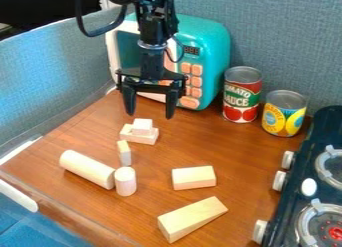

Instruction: Put the white figure on top of the cube

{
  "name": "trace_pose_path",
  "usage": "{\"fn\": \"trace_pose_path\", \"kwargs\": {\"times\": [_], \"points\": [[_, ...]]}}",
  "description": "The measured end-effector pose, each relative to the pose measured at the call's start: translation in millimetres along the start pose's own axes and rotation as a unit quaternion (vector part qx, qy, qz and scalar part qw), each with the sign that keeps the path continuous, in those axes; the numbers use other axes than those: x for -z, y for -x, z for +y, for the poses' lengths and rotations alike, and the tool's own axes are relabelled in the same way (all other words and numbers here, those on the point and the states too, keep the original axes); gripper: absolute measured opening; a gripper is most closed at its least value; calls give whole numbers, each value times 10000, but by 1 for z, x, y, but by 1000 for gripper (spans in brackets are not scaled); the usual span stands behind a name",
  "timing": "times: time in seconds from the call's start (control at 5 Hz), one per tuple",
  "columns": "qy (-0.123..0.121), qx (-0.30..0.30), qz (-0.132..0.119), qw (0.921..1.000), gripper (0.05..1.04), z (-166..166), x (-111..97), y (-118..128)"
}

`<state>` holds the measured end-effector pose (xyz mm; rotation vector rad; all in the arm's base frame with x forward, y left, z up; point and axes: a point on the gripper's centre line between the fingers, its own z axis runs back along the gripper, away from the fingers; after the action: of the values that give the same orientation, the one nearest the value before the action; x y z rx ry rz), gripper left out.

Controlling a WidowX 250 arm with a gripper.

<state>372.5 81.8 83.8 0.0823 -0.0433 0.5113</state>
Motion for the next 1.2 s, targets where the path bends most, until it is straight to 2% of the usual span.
{"fn": "trace_pose_path", "kwargs": {"times": [0.2,0.4,0.6,0.8,1.0,1.2], "points": [[-65,-25,253,9997,1001,0,18,6],[-83,-361,555,9978,1001,11,28,16],[-303,-598,817,9944,1001,25,32,21],[-282,-446,923,9943,1001,25,32,24],[-309,-382,822,9954,1001,25,33,21],[-348,-344,938,9944,1001,25,49,22]]}}
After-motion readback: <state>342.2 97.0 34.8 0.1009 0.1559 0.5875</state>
